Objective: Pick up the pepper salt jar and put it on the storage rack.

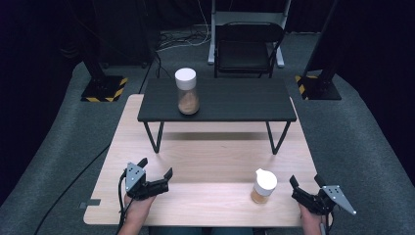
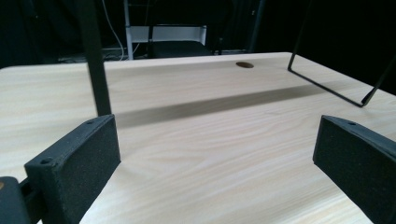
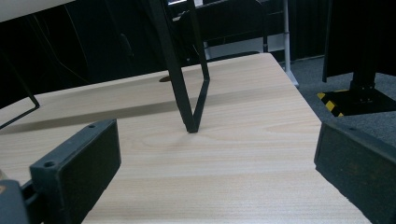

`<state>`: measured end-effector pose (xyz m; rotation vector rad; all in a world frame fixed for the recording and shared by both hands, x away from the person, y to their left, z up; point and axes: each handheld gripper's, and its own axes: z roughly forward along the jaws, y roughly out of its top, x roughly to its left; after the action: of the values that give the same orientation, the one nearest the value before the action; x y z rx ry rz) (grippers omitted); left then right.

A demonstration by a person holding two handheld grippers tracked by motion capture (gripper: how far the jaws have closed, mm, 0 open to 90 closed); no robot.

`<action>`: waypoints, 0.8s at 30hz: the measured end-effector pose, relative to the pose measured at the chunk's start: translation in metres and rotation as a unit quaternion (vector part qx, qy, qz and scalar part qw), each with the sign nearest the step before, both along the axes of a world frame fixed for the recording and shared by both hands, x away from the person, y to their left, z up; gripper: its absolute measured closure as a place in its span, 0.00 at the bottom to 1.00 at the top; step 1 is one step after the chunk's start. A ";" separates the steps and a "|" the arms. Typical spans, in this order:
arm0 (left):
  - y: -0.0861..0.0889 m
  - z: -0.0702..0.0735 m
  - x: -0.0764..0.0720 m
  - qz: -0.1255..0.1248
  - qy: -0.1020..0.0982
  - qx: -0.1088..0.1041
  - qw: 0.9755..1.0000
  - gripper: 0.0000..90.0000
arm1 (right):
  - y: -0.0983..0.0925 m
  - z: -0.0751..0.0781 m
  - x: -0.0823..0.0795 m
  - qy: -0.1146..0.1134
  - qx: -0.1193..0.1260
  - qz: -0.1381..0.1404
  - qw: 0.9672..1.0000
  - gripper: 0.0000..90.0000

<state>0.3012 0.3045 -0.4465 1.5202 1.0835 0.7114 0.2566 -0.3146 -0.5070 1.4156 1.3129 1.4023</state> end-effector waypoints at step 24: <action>-0.006 -0.041 -0.012 0.004 0.011 0.023 1.000 0.00 | -0.001 0.001 0.001 0.003 0.001 0.003 1.000 0.00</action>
<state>0.2893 0.2987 -0.4876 1.5661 1.0979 0.7309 0.2576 -0.3151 -0.5060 1.4203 1.3210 1.4035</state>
